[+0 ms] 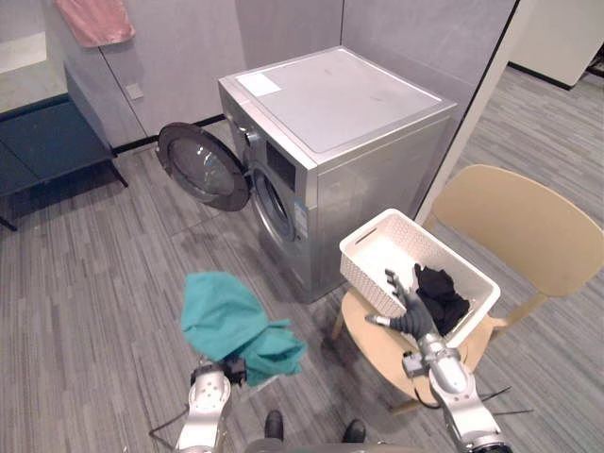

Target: Pick up the laundry basket with both hands and put the clothes into the washing machine.

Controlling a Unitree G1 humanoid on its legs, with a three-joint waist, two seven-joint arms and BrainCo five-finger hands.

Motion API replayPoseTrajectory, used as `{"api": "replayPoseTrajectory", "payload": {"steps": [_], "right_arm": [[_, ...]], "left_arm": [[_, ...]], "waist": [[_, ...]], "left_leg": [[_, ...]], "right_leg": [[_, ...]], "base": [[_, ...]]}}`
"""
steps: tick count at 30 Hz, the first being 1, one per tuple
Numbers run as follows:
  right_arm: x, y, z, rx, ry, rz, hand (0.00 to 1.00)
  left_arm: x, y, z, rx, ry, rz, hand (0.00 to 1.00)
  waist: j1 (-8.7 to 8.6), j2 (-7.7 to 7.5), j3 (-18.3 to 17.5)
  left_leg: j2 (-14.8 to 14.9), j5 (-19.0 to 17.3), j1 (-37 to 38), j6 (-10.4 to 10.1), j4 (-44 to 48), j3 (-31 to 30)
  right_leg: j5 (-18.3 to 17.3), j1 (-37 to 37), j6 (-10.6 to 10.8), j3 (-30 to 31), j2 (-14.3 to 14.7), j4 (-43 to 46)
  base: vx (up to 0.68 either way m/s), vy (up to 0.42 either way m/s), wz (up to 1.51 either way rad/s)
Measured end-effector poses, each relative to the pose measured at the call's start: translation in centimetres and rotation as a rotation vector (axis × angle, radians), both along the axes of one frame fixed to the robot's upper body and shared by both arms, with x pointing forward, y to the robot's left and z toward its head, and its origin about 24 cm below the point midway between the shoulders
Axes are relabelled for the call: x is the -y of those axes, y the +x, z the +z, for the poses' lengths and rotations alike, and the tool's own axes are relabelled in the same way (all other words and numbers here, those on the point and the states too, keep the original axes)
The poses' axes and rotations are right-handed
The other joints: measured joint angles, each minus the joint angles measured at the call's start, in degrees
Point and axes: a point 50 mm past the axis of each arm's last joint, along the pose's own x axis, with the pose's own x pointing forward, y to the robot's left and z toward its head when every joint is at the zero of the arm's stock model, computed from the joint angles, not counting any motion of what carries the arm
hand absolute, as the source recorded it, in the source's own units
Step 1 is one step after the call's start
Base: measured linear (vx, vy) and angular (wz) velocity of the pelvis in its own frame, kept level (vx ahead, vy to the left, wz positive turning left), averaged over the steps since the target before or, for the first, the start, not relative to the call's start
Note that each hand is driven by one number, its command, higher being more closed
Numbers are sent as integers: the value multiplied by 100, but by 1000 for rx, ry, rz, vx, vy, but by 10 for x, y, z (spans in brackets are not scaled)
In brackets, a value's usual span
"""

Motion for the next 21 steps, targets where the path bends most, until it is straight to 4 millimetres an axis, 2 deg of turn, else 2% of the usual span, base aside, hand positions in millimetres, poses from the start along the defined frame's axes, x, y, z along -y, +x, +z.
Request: {"api": "replayPoseTrajectory", "payload": {"steps": [3, 6, 9, 10, 11, 12, 13, 14, 15, 16, 18, 19, 20, 21], "right_arm": [[2, -15, -31, -149, -36, -7, 0], [4, -28, -52, -259, -76, -20, 0], [7, -31, -57, -288, -91, -41, 0], [8, -31, -57, -288, -98, -62, 0], [9, -30, -57, -284, -103, -76, 0], [10, -29, -56, -279, -106, -83, 0], [17, -27, -56, -283, -118, -100, 0], [22, -25, -56, -287, -132, -111, 0], [24, -21, -55, -288, -143, -116, 0], [17, -14, -53, -269, -119, -124, 0], [9, -5, -49, -244, -96, -119, 0], [5, -1, -47, -232, -85, -117, 0], [3, 1, -46, -226, -77, -118, 0], [3, 1, -46, -225, -77, -122, 0]], "left_arm": [[-6, -18, -21, -124, -11, 14, 100], [-7, -32, -33, -199, -19, 18, 100], [-6, -32, -35, -209, -21, 17, 100], [-5, -30, -34, -204, -22, 16, 100], [-3, -30, -34, -204, -27, 16, 100], [0, -29, -34, -200, -36, 14, 100], [4, -28, -34, -199, -46, 5, 100], [6, -30, -35, -204, -54, 11, 100], [3, -33, -37, -213, -51, 18, 100], [-4, -34, -36, -219, -28, 23, 100], [-9, -34, -36, -219, -15, 27, 100], [-11, -34, -36, -221, -12, 29, 100], [-11, -36, -36, -226, -12, 29, 100], [-10, -37, -37, -231, -15, 28, 100]], "waist": [[7, 4, 3], [43, 40, 31], [128, 86, 95], [140, 69, 137], [129, 27, 153], [122, 1, 208], [119, 52, 247], [166, 186, 263], [164, 246, 265], [173, 133, 332], [197, 9, 413], [240, -93, 469], [290, -281, 526], [284, -359, 536]], "left_leg": [[-10, 3, -36, -2, -2, -134], [-53, 12, -243, -9, 17, -411], [-84, -36, -622, 90, 235, -478], [-85, -259, -814, 706, 356, 8], [-80, -476, -876, 1010, 365, 661], [-68, -479, -904, 1009, 409, 1152], [-75, -437, -893, 950, 536, 1751], [-35, -168, -809, 695, 648, 1927], [-5, -94, -720, 455, 622, 1908], [-99, -161, -715, 464, 700, 1802], [-207, -311, -716, 503, 816, 1756], [-270, -548, -742, 556, 1019, 1756], [-409, -878, -736, 596, 1294, 1691], [-543, -1076, -710, 647, 1471, 1618]], "right_leg": [[-38, 40, 2, -147, -3, 1], [-158, 30, 5, -481, -31, 31], [-345, -170, 18, -855, -155, 324], [-445, -268, 66, -1120, -322, 460], [-482, -319, 108, -1354, -529, 531], [-521, -330, 160, -1497, -666, 601], [-589, -327, 236, -1656, -826, 767], [-644, -317, 322, -1761, -853, 989], [-733, -315, 387, -1810, -883, 1162], [-813, -286, 503, -1771, -1074, 1344], [-927, -265, 608, -1790, -1214, 1509], [-1116, -312, 697, -1786, -1436, 1896], [-1428, -468, 780, -1649, -1932, 2790], [-1485, -652, 679, -1361, -2326, 3604]], "base": [[17, 25, 24], [-17, 16, 51], [-8, 13, 70], [18, 35, 108], [101, 73, 124], [181, 127, 121], [258, 198, 101], [231, 198, 80], [266, 150, 66], [192, 84, 45], [139, 80, 27], [131, 101, 19], [184, 139, 35], [173, 112, 50]]}}
